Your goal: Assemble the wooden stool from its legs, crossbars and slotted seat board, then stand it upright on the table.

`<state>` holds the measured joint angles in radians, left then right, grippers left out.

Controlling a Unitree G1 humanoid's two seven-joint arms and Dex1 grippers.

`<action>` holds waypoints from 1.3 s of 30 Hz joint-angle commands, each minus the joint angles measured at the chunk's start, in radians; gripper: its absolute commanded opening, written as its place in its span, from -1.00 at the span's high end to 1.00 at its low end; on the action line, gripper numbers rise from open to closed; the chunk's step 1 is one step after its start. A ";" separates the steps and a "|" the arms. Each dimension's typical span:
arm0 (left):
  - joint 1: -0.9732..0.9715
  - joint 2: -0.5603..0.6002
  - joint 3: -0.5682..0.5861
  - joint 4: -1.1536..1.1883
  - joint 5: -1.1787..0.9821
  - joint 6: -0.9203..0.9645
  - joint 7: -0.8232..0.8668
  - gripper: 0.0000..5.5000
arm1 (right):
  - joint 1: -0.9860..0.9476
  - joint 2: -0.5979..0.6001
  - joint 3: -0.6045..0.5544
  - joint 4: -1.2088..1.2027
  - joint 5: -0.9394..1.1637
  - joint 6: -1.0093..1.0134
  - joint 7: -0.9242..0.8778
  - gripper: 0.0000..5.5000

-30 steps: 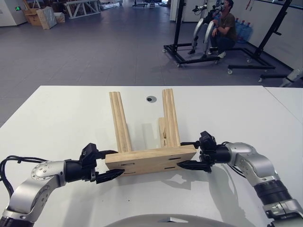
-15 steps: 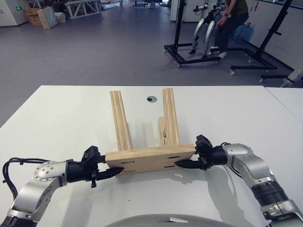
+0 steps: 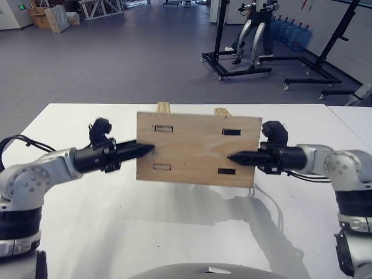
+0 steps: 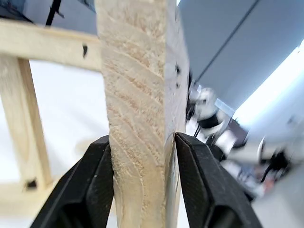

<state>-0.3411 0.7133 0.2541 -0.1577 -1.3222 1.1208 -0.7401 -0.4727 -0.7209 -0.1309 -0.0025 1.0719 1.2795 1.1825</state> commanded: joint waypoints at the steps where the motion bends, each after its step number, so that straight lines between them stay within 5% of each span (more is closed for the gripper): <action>1: -0.150 -0.070 0.021 0.172 -0.183 0.093 0.412 0.37 | -0.236 0.139 -0.095 0.115 0.200 0.196 -0.182 0.52; 8: -0.160 -0.103 0.002 0.305 -0.402 0.042 0.849 0.37 | -0.530 0.266 -0.259 0.481 0.098 0.325 -0.530 0.52; 19: -0.263 -0.229 -0.004 0.432 -0.420 -0.164 1.254 0.37 | -0.754 0.380 -0.547 1.055 -0.002 -0.014 -1.182 0.51; 30: -0.319 -0.293 0.000 0.507 -0.298 -0.151 1.207 0.38 | -0.636 0.457 -0.565 1.067 -0.028 -0.081 -1.234 0.51; 37: -0.358 -0.353 0.062 0.588 -0.212 -0.201 1.124 0.32 | -0.565 0.480 -0.495 0.995 -0.088 -0.196 -1.098 0.50; 39: -0.366 -0.369 0.090 0.603 -0.207 -0.212 1.114 0.23 | -0.569 0.486 -0.501 0.985 -0.077 -0.203 -1.087 0.28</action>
<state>-0.7342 0.3933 0.3629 0.4023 -1.5683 0.8776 0.3530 -1.0787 -0.2674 -0.6590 0.9724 1.0412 1.0855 0.1165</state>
